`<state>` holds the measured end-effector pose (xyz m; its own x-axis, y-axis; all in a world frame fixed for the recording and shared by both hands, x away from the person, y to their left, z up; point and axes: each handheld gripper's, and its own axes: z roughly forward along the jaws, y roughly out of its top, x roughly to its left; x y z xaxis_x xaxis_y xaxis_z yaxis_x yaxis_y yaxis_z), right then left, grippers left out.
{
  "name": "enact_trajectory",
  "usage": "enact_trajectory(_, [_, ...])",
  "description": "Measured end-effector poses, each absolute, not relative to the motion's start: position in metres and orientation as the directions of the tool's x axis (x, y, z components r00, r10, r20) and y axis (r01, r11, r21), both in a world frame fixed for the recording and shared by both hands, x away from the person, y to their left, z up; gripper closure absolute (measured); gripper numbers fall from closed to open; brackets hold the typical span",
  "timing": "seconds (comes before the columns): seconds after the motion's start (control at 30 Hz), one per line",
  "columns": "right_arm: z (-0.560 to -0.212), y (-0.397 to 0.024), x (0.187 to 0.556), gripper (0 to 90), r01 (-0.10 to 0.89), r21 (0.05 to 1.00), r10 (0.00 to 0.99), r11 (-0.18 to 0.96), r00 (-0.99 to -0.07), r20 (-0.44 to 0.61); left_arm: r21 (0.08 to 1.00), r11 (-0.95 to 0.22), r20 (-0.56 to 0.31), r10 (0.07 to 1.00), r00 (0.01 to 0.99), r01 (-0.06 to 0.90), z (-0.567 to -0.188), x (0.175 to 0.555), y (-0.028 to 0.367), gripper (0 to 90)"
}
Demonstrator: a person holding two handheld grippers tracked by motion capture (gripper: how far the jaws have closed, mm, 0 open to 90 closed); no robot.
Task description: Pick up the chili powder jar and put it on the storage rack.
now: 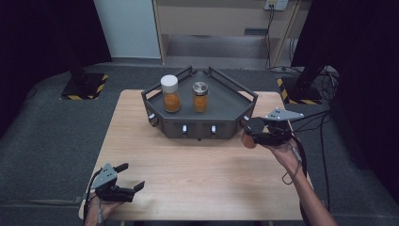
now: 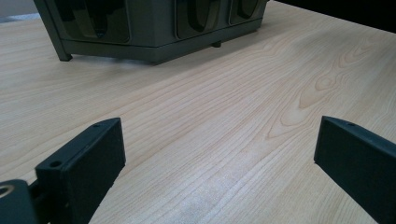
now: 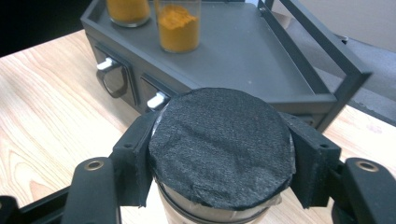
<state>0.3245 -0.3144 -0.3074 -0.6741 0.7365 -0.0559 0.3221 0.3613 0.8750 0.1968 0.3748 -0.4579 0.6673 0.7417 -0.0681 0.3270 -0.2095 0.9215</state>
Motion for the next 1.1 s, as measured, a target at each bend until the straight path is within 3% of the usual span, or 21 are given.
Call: enact_trajectory(1.1, [-0.257, -0.261, 0.387, 34.8, 0.316, 0.872, 0.724, 0.375, -0.687, -0.062, 0.922, -0.211, -0.067, 0.739, 0.671, 0.325, -0.458, 0.197, 0.375, 1.4])
